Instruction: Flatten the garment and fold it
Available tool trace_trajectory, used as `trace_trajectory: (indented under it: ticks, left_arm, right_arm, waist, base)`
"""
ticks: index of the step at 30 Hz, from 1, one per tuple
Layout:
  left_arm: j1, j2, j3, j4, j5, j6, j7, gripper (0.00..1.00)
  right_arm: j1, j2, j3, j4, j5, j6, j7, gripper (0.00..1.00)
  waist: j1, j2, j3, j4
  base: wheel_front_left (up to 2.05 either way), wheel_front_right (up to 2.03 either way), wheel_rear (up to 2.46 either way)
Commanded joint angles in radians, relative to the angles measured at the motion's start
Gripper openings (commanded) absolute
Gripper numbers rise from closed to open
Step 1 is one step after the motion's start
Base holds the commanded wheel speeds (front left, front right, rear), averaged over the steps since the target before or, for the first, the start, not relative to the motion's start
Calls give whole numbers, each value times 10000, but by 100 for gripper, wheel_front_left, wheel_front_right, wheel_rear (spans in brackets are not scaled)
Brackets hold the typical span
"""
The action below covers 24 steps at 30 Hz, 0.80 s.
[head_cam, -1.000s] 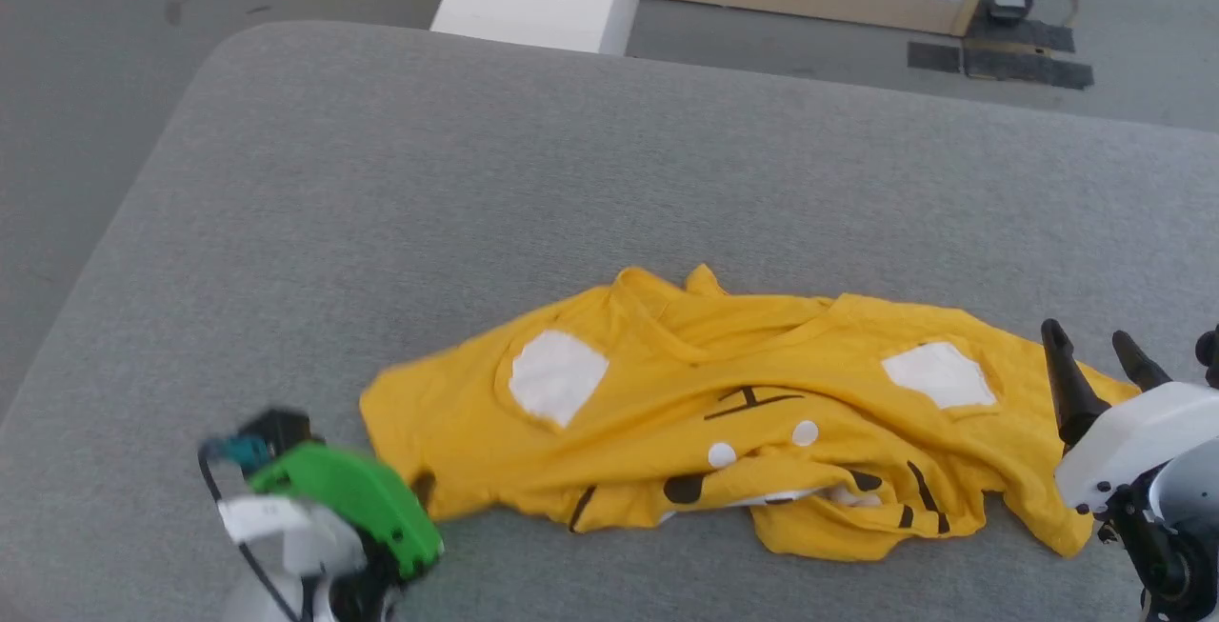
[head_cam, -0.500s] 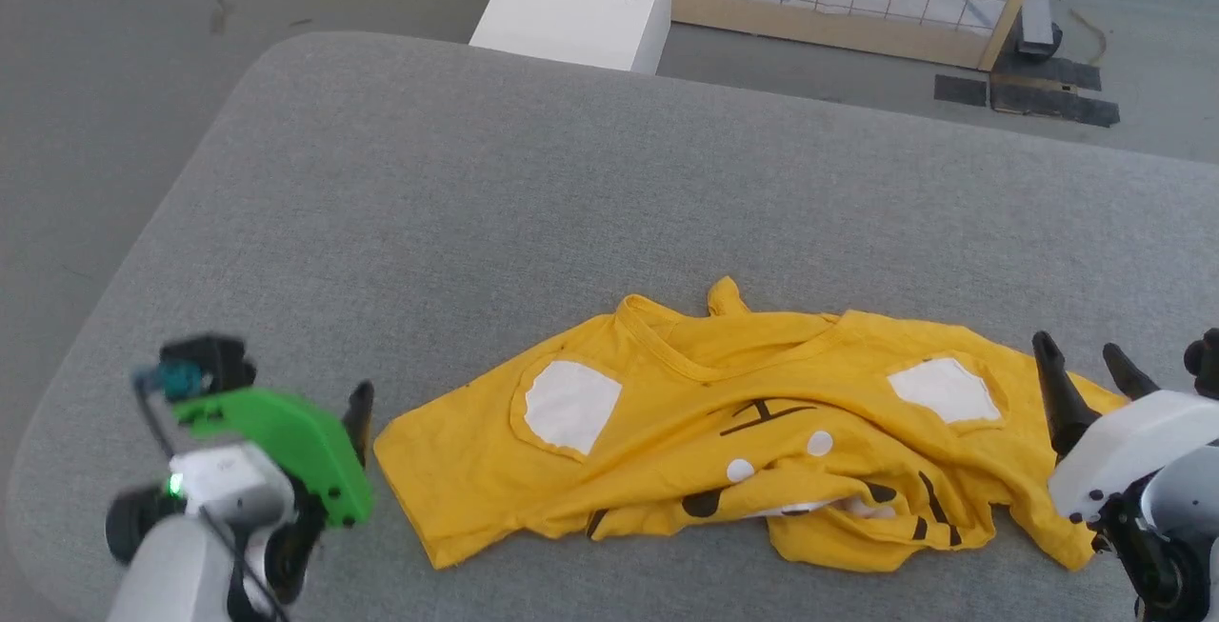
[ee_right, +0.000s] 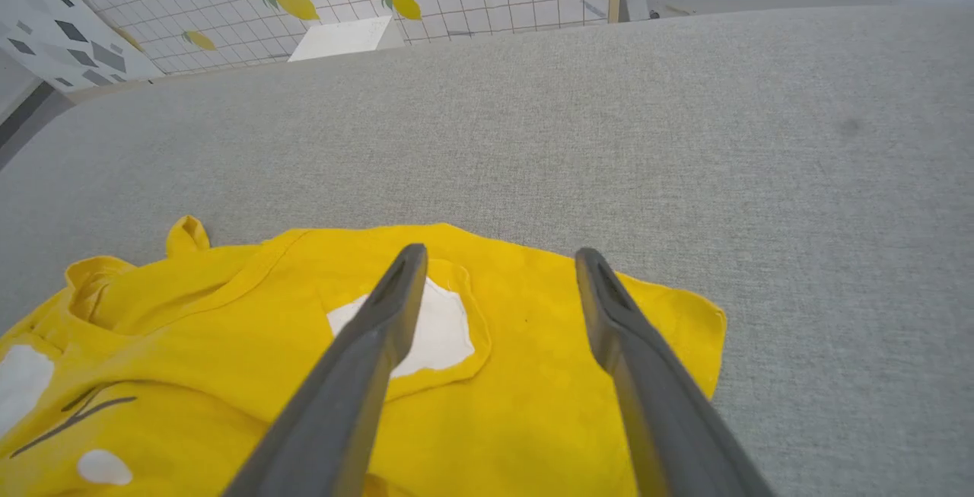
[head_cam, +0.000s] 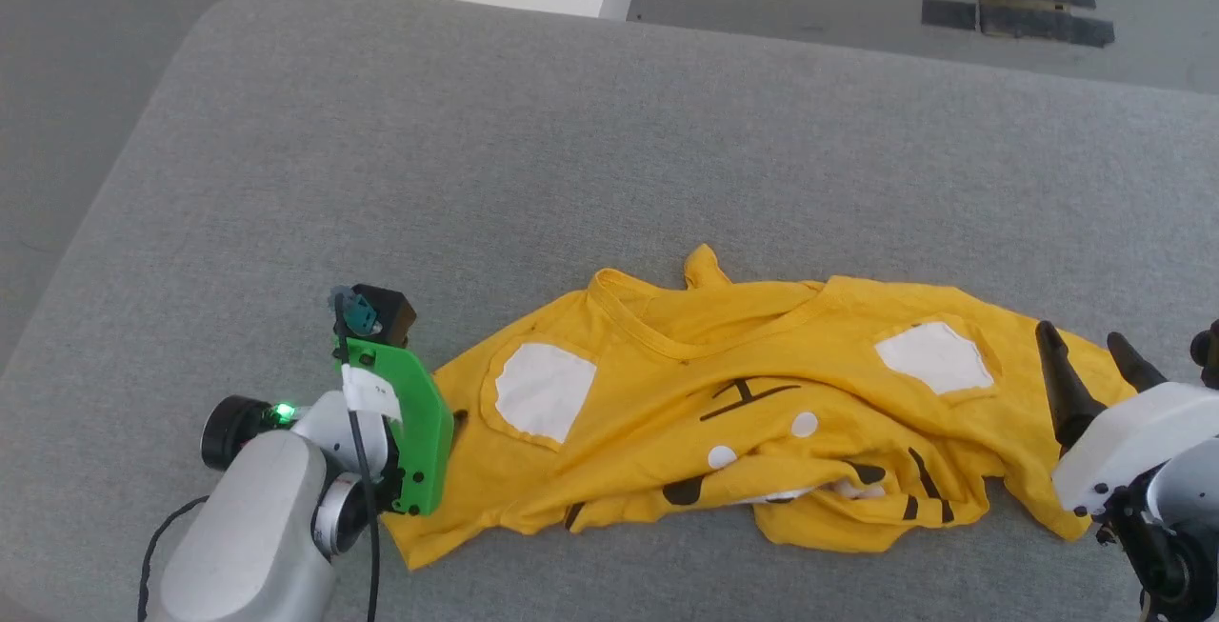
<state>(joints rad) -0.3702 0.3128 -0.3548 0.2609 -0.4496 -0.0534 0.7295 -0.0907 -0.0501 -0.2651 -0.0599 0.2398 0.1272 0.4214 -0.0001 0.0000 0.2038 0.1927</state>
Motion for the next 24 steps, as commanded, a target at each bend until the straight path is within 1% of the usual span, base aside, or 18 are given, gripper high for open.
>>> trace_trajectory:
  ticks: [1,10,12,13,14,15,17,19,21,24]
  left_arm:
    - [-235,-55,-35,216,79,-50,20,100]
    - [-429,-354,-155,1806,41,216,128,100]
    - [-368,-497,-220,2099,-147,169,451,100]
    - [-344,-557,-246,2185,-232,145,592,73]
    - [-320,-615,-265,2241,-309,123,693,24]
    - [-292,-669,-300,2276,-366,95,763,0]
    - [-225,-780,-297,2335,-552,45,903,0]
    - [-213,-830,-246,2300,-651,41,810,0]
    - [-219,-852,-138,2210,-761,38,639,0]
    - [-173,-915,368,1873,-1155,152,116,0]
  right_arm:
    - [-151,-1,-17,-94,-31,35,20,100]
    - [-307,-1,46,-277,-5,35,100,100]
    - [-344,-1,62,-290,20,35,84,100]
    - [-356,-1,64,-295,26,35,76,100]
    - [-364,-1,65,-300,33,35,71,100]
    - [-371,-1,62,-306,38,35,64,100]
    - [-375,-1,47,-311,37,35,56,100]
    - [-372,-1,25,-302,31,35,55,100]
    - [-362,-1,9,-283,25,35,47,100]
    - [-349,-1,49,-197,44,35,23,100]
  waist:
    - [1,0,246,-142]
    - [1,0,678,-273]
    - [1,0,743,-268]
    - [1,0,764,-265]
    - [1,0,782,-261]
    - [1,0,803,-254]
    - [1,0,826,-232]
    - [1,0,833,-200]
    - [1,0,813,-175]
    - [1,0,716,-186]
  base:
    - [0,0,0]
    - [0,0,0]
    - [0,0,0]
    - [0,0,0]
    - [0,0,0]
    - [0,0,0]
    - [0,0,0]
    - [0,0,0]
    - [0,0,0]
    - [0,0,0]
